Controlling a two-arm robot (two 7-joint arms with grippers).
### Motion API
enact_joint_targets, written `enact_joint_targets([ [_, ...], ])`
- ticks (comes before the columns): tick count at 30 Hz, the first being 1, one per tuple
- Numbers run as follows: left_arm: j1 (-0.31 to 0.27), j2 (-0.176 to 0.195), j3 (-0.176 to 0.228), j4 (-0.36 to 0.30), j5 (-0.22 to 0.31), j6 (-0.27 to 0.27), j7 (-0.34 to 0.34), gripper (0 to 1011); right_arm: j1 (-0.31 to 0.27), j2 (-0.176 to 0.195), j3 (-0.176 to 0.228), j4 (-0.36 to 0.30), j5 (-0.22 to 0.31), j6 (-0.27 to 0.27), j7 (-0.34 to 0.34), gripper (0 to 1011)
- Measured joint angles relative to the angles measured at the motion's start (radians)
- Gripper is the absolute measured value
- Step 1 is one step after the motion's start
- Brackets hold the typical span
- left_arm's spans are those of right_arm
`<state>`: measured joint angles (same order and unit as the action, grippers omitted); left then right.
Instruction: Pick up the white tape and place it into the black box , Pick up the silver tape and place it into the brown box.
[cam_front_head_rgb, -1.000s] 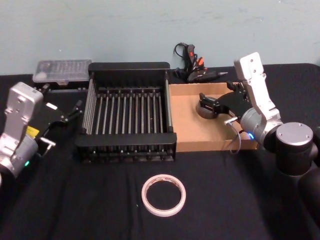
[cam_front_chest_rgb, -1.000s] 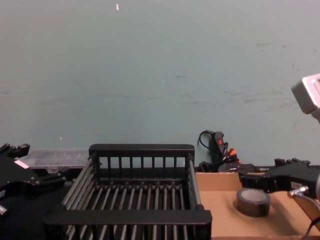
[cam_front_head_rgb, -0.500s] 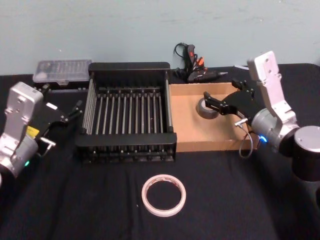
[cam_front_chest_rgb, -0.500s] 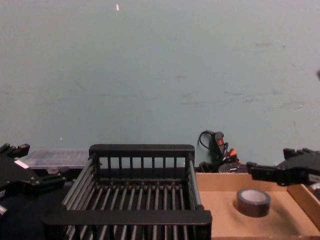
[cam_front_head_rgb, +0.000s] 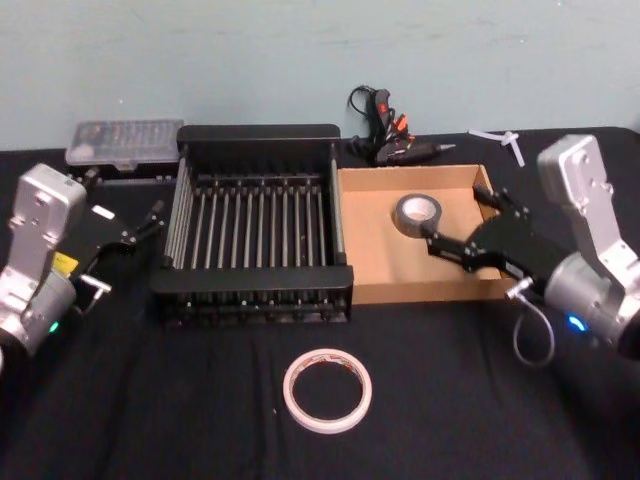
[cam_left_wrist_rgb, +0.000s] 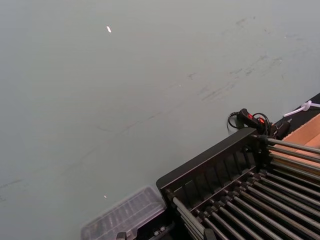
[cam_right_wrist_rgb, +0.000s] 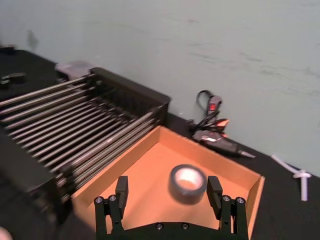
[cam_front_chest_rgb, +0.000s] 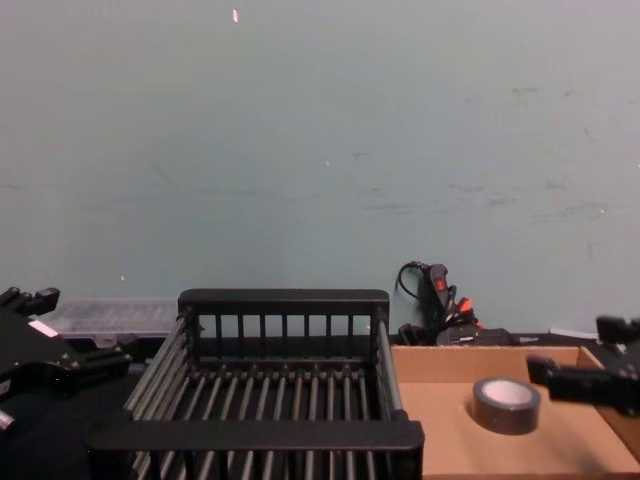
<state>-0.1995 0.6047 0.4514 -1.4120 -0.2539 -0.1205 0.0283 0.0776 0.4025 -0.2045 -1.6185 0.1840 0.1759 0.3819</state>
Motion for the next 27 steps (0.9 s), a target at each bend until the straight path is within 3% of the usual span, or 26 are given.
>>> enact_joint_targets([
  [7, 0.000, 0.000, 0.000, 0.000, 0.000, 0.000, 0.000, 1001, -0.074, 0.059, 0.000, -0.064, 0.027, -0.005, 0.036, 1002],
  [14, 0.000, 0.000, 0.000, 0.000, 0.000, 0.000, 0.000, 1001, -0.131, 0.111, -0.032, -0.101, 0.038, -0.002, 0.061, 1002],
  [20, 0.000, 0.000, 0.000, 0.000, 0.000, 0.000, 0.000, 1001, -0.141, 0.130, -0.078, -0.108, 0.030, -0.007, 0.066, 1002],
  [27, 0.000, 0.000, 0.000, 0.000, 0.000, 0.000, 0.000, 1001, -0.123, 0.122, -0.129, -0.096, 0.003, -0.007, 0.054, 1002],
])
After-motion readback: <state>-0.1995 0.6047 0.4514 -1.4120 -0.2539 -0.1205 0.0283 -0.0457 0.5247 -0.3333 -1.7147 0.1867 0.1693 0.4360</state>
